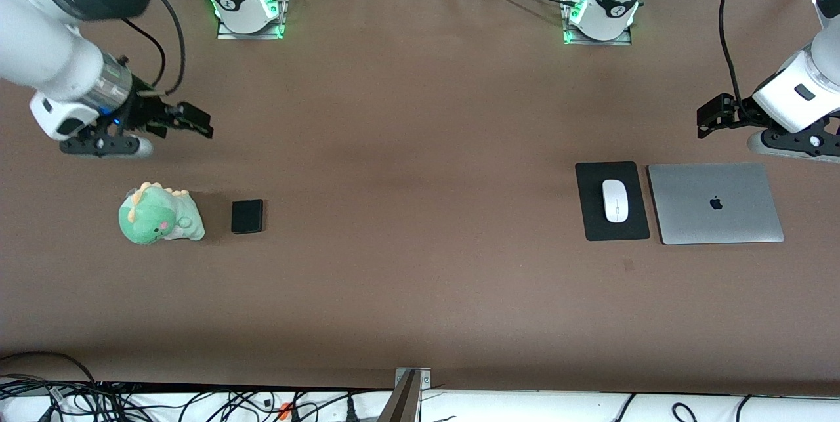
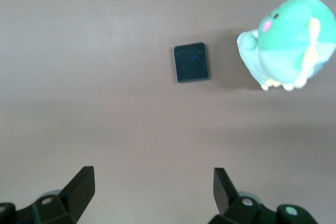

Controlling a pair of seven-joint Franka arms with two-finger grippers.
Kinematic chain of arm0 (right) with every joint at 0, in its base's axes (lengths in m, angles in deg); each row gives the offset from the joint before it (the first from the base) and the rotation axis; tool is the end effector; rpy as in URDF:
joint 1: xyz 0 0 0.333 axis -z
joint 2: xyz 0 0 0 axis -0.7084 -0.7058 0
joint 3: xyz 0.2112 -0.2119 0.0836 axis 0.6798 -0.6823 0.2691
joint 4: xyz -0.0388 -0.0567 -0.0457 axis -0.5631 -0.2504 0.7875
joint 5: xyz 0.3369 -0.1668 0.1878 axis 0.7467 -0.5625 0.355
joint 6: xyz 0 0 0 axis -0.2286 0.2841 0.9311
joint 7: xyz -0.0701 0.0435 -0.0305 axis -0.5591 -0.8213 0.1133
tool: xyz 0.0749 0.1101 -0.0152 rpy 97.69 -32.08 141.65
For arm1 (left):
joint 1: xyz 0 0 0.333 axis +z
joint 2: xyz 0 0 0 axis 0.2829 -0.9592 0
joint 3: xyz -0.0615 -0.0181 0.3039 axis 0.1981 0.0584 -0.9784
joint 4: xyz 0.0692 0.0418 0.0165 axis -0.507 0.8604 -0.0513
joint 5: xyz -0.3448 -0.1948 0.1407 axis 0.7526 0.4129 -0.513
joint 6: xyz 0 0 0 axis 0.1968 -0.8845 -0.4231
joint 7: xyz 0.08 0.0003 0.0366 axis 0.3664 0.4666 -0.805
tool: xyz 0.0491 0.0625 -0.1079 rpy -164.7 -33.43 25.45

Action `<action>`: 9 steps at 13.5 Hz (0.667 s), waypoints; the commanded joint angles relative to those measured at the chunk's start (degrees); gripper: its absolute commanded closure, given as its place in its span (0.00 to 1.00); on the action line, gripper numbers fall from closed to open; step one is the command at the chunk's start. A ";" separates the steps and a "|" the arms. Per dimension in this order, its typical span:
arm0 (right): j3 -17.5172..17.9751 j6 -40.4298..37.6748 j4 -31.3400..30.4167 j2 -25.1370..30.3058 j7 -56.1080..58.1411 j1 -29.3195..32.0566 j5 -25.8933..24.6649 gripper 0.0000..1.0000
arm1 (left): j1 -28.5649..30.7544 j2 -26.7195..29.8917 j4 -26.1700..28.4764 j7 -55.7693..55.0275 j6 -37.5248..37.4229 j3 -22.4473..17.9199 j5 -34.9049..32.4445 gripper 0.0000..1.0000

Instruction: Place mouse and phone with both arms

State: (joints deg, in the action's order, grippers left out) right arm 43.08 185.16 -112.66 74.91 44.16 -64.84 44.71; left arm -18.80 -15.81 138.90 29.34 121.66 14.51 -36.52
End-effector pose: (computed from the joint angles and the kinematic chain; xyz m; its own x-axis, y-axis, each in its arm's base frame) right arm 0.5737 0.0943 0.4957 0.9972 -0.0308 -0.0684 -0.0383 -0.9930 -0.1114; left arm 0.6049 -0.0184 0.5453 0.9887 -0.1451 -0.0372 -0.1471 -0.9874 -0.0583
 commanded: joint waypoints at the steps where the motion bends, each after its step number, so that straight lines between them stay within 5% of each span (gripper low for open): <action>1: 0.79 -4.82 1.94 1.77 -1.09 0.14 -2.66 0.00 | 0.52 0.46 -0.75 0.33 1.88 -0.65 1.28 0.00; 4: 1.13 -6.68 4.59 1.16 -0.48 0.84 -3.29 0.00 | 0.61 0.55 -0.66 -0.19 1.72 -0.75 1.37 0.00; 7: 9.03 -6.77 6.34 0.28 0.49 9.52 -3.73 0.00 | 0.96 0.81 -0.57 -0.37 1.54 -0.22 1.37 0.00; 9: 9.58 -6.94 8.54 -1.04 2.15 11.38 -3.73 0.00 | 0.96 0.81 -0.49 -0.37 1.28 -0.13 1.37 0.00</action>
State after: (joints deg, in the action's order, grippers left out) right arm 50.50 179.90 -107.81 75.96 44.58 -56.82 41.56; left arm -18.29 -15.74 138.59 29.26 123.46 13.94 -36.52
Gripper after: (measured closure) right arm 0.000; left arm 0.000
